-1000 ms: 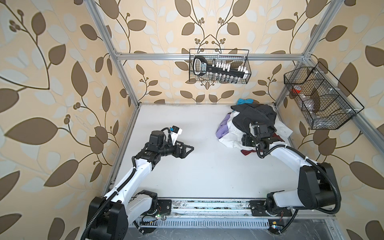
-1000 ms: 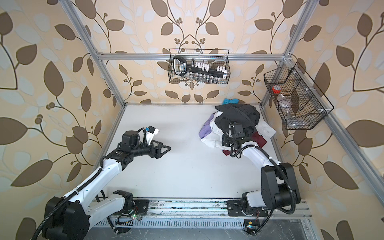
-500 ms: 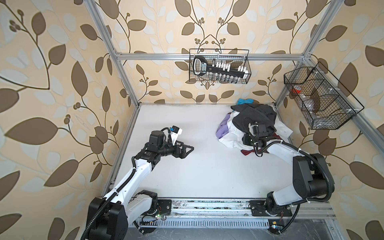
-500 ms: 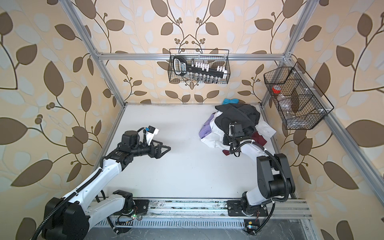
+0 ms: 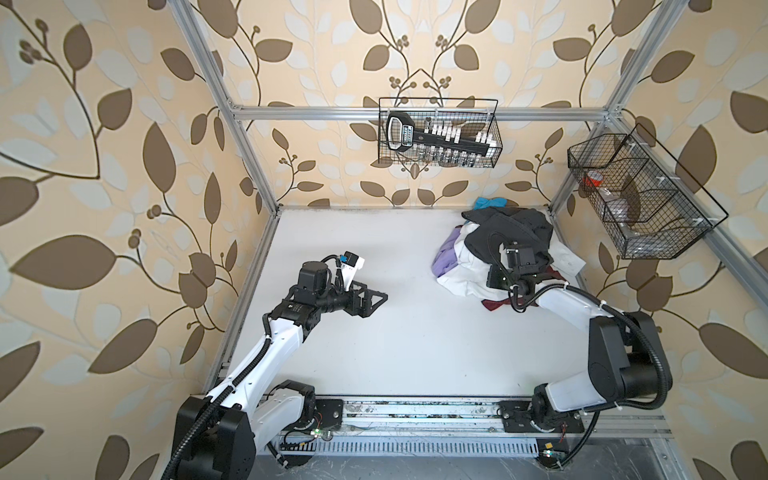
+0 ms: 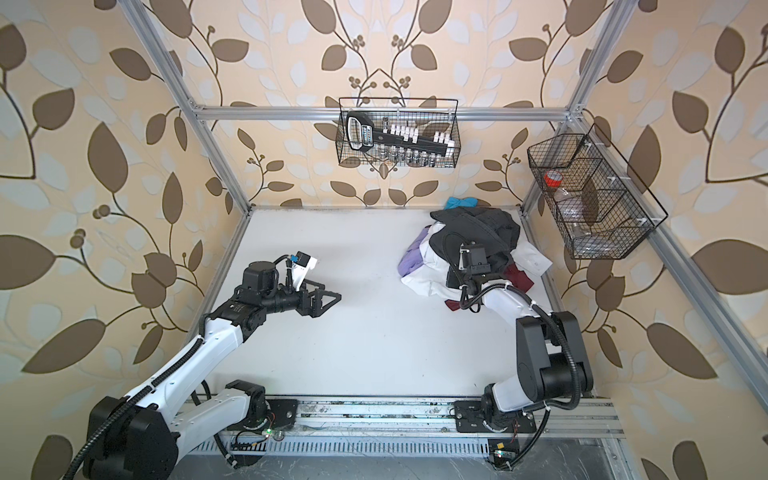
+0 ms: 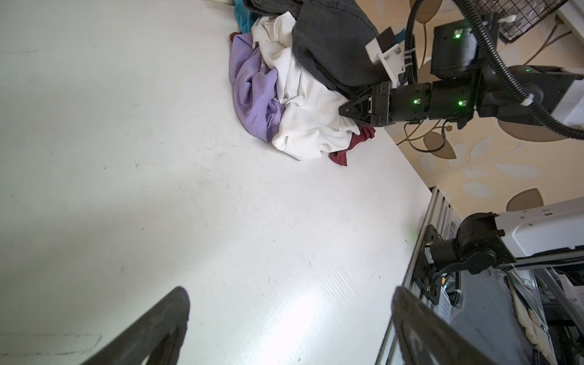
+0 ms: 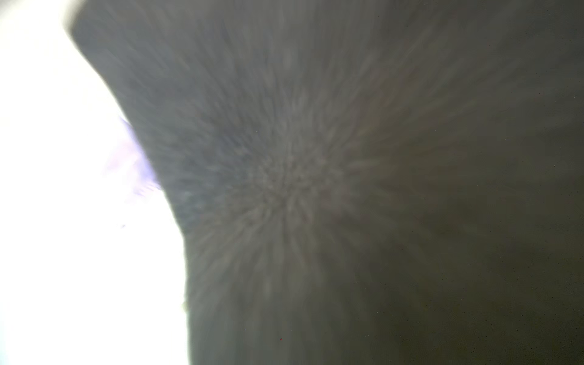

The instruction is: Pick out a specific cloth from the pile

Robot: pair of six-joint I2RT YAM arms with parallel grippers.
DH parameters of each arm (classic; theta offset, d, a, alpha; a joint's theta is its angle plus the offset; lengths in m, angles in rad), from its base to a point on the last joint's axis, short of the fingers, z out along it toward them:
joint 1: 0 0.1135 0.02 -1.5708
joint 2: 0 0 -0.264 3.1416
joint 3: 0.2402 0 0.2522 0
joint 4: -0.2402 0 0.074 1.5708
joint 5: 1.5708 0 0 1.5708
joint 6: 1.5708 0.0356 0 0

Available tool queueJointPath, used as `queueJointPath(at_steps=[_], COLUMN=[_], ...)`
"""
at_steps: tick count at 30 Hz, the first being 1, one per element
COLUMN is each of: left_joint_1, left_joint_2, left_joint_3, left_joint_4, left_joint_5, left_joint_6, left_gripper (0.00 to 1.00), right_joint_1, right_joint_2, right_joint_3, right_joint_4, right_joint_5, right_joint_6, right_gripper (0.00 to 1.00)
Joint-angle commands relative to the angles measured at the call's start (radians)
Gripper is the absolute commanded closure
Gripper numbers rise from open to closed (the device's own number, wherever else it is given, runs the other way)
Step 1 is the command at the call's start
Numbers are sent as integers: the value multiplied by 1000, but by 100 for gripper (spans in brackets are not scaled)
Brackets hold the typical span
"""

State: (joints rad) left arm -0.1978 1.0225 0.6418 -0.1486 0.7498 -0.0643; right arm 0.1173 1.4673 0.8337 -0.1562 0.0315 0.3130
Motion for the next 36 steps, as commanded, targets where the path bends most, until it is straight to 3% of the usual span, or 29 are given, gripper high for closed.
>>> queueJointPath(at_steps=[1, 14, 25, 36], left_joint_1=[-11, -21, -29, -40], left_joint_2=[-31, -71, -90, -110], left_joint_3=[29, 16, 14, 11], left_joint_4=[12, 24, 23, 21], left_joint_5=[-1, 1, -3, -6], left_joint_6=[20, 17, 20, 31], left_gripper=[1, 1, 1, 1], right_joint_1=[-1, -1, 5, 12], right_joint_2=[-94, -300, -284, -191], right_joint_3=[16, 248, 464, 796], right_joint_4=[-23, -163, -207, -193], right_joint_5=[46, 134, 151, 66], right_joint_6=[-7, -53, -90, -103], right_gripper=[100, 100, 100, 100])
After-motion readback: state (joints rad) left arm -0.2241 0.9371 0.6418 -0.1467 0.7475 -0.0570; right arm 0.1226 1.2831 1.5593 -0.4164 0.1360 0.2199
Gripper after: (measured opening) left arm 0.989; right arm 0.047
